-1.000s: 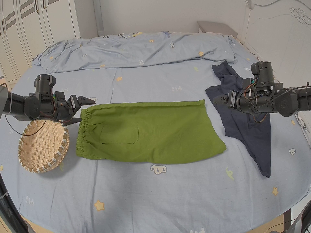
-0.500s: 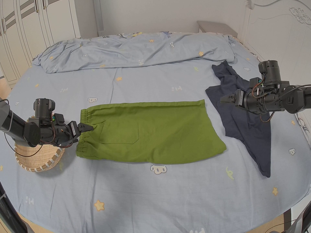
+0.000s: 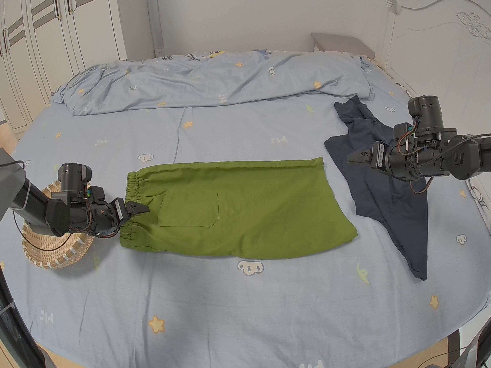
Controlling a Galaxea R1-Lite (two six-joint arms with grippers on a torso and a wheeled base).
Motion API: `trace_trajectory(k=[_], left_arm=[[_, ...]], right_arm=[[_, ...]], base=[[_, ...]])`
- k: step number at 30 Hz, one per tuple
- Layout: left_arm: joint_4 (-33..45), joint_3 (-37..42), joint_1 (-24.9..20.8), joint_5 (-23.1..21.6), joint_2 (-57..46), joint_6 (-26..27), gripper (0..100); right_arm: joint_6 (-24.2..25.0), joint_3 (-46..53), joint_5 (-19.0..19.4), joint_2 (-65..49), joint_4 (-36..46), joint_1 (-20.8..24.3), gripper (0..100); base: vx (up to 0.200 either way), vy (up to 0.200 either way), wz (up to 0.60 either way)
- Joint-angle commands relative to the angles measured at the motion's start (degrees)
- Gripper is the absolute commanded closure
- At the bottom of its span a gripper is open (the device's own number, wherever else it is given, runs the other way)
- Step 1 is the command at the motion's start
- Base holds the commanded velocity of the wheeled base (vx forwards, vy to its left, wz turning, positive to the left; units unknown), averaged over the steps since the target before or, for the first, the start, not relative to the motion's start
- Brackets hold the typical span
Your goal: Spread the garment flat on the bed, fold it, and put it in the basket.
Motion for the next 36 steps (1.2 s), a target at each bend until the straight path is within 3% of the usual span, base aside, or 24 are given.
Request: trace_trajectory(k=[1,4,6,8,16,34,35,36], left_arm=[[-2.27,-0.29,1.45,-1.07,2.92,-0.34,0],[-2.97,-0.29,2.59,-4.76,3.18,-0.60,0],[-3.06,-0.47,3.82,-11.79,3.45,-1.48,0],[-3.06,-1.08,4.08,-14.51,4.24,-1.75,0],[-3.06,-4.16,3.56,-14.60,7.66,-1.57,0],[-3.06,-6.27,5.23,-14.69,9.51,-1.57,0],[-3.06,-6.27,5.23,-14.69,9.42,-1.57,100],[-3.06,-6.27,5.23,-14.69,9.42,-1.57,100]], right_arm=[[0.04,-0.07,0.11,0.40,0.01,0.02,0],[0.04,-0.16,0.11,0.67,0.10,0.02,0],[0.04,-0.16,0.20,0.67,0.36,0.10,0],[0.04,-0.16,0.55,0.76,0.45,0.19,0],[0.39,-0.16,5.82,0.93,0.45,-0.42,0],[0.39,-1.30,6.44,4.45,0.36,-1.83,0],[0.39,-1.21,6.44,4.54,0.36,-1.83,0],[0.39,-1.21,6.44,4.54,0.36,-1.83,0]], base=[[0.000,0.000,0.00],[0.000,0.000,0.00],[0.000,0.000,0.00],[0.000,0.000,0.00],[0.000,0.000,0.00],[0.000,0.000,0.00],[0.000,0.000,0.00],[0.000,0.000,0.00]])
